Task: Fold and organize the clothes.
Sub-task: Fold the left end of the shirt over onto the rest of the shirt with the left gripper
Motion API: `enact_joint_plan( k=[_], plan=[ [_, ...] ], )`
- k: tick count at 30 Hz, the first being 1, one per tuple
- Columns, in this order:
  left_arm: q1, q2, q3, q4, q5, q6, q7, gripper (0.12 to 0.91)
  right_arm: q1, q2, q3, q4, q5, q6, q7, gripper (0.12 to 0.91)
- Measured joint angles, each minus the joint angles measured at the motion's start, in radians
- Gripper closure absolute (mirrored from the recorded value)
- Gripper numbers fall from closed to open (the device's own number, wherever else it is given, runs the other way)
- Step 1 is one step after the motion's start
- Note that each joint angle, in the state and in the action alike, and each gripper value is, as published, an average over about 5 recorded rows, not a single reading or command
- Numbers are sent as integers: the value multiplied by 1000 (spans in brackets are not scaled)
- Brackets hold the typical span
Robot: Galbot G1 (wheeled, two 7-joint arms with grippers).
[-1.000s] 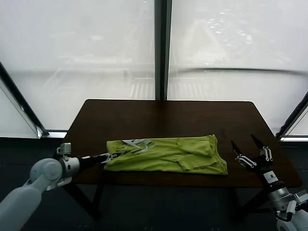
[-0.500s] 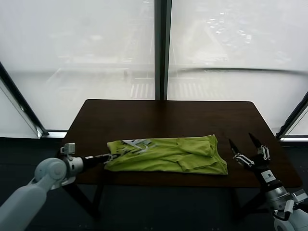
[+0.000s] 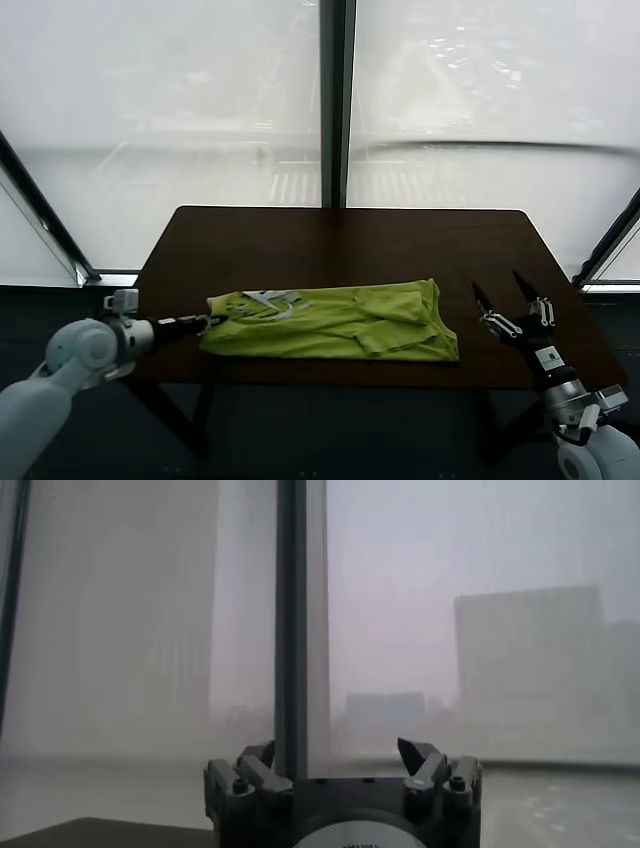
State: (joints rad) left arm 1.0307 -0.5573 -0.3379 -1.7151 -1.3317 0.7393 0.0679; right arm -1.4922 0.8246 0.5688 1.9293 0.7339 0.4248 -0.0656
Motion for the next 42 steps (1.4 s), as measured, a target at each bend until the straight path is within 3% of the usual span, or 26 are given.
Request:
enact_joint_plan(
  k=[6, 10, 15, 20, 25, 32, 42],
  plan=[
    [42, 106, -61, -3, 3, -1, -10, 857, 42, 11, -38, -7, -1, 3, 1, 118],
    [53, 131, -97, -21, -15, -1, -55, 857, 35, 19, -31, 1, -3, 7, 2, 118],
    [50, 110, -112, -61, -63, -2, -120, 857, 1, 34, 1, 19, -11, 8, 2, 118],
    [28, 41, -88, -137, -86, -2, -181, 858, -41, 55, 40, 39, -34, 5, 2, 118],
    [-6, -55, -42, -212, -97, -2, -217, 858, -81, 85, 75, 54, -52, 3, -10, 118],
    [-73, -188, 48, -226, -55, -3, -216, 857, -148, 139, 126, 53, -99, 35, -53, 118],
    [-167, -360, 178, -204, -22, -3, -235, 858, -215, 197, 172, 39, -130, 53, -60, 118]
  ],
)
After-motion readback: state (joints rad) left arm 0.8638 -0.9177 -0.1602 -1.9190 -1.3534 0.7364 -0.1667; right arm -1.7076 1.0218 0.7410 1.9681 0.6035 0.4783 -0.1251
